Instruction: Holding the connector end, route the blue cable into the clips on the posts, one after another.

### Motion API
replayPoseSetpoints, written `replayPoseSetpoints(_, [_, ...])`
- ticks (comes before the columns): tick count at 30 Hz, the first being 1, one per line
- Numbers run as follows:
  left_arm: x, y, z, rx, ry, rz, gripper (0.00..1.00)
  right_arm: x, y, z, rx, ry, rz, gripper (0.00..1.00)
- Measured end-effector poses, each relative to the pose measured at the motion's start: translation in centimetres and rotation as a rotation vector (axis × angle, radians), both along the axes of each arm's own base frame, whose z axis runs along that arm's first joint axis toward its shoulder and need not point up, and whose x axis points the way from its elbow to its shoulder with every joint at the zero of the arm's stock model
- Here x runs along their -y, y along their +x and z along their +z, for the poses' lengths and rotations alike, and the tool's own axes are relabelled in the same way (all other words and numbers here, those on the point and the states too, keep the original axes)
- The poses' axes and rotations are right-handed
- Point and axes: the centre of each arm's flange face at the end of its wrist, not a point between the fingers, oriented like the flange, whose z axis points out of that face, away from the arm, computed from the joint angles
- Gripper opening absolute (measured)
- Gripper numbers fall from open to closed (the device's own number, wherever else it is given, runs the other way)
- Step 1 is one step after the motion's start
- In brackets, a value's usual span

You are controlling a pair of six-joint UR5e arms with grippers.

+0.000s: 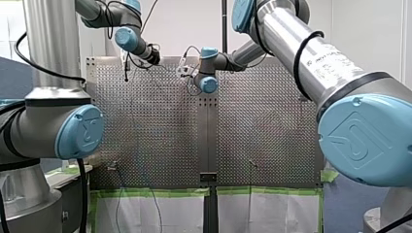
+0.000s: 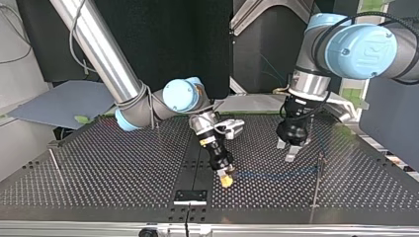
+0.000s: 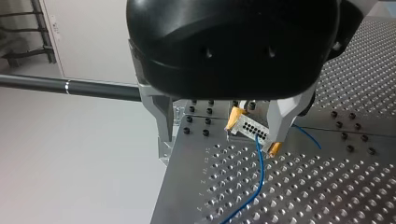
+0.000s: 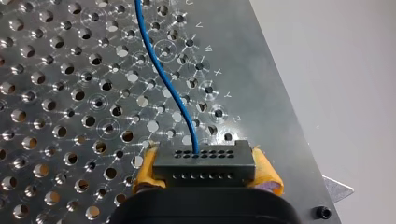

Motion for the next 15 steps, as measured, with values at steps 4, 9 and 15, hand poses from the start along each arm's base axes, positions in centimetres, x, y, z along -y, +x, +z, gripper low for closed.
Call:
replayPoseSetpoints(4, [1.4,0.9,0.1,-0.001,-0.001,-0.002,0.99,-0.1,0.0,0.1,-0.002,0.001,0.002,0.00])
replayPoseSetpoints(9, [3.3,2.0,0.3,0.007,-0.009,0.000,0.99,-0.2,-0.1,0.2,-0.004,0.003,0.003,0.00])
replayPoseSetpoints(15, [3.4,4.1,1.1,0.025,-0.014,0.054,0.99,-0.2,-0.2,0.4,-0.008,0.007,0.002,0.00])
